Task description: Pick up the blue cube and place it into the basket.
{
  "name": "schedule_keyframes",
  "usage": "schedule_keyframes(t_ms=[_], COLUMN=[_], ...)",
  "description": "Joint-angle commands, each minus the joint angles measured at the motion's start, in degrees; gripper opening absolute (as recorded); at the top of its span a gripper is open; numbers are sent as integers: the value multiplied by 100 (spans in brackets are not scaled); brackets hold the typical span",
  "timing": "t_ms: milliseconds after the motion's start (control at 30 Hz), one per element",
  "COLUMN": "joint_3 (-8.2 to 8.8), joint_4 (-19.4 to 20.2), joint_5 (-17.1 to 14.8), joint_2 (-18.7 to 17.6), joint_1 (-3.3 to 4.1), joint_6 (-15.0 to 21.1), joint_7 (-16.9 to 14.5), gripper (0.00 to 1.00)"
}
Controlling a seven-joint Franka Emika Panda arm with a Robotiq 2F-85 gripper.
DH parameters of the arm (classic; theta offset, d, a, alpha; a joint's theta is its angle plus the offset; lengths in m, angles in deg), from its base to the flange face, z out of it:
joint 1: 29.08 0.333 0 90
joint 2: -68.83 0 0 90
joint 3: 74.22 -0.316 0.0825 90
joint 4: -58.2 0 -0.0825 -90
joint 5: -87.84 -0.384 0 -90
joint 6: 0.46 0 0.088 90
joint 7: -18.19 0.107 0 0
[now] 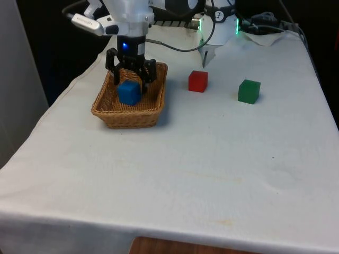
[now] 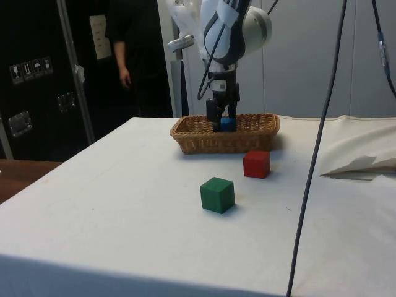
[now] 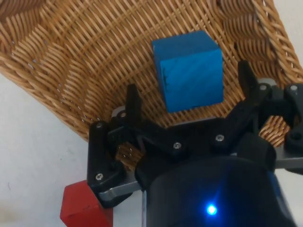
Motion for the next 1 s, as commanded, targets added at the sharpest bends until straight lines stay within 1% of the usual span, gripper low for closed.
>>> schedule_keyframes(t_ms=[0,33,67,100,167,300,333,367,400,600,633,667,867,900,967], joint_3=[-40,-34,0,-34,-34,34,11,40,57,74,57,80,86,74,86], joint_4=[34,34,0,34,34,11,-17,11,6,-23,-17,-34,-103,-103,-172], joint_5=[-40,-40,0,-40,-34,23,6,34,46,63,23,69,63,29,52], joint_2=[23,23,0,23,23,195,63,241,321,590,590,665,871,882,951], joint_1=[-29,-29,0,-29,-29,6,0,11,17,11,0,11,6,0,0], joint_6=[74,74,0,74,74,-103,-11,-143,-229,-521,-493,-596,-888,-865,-1054], joint_7=[-46,-46,0,-46,-40,-29,0,-23,-29,-57,-69,-63,-126,-138,-166], gripper=[100,100,100,100,100,100,100,100,100,100,100,100,100,100,100])
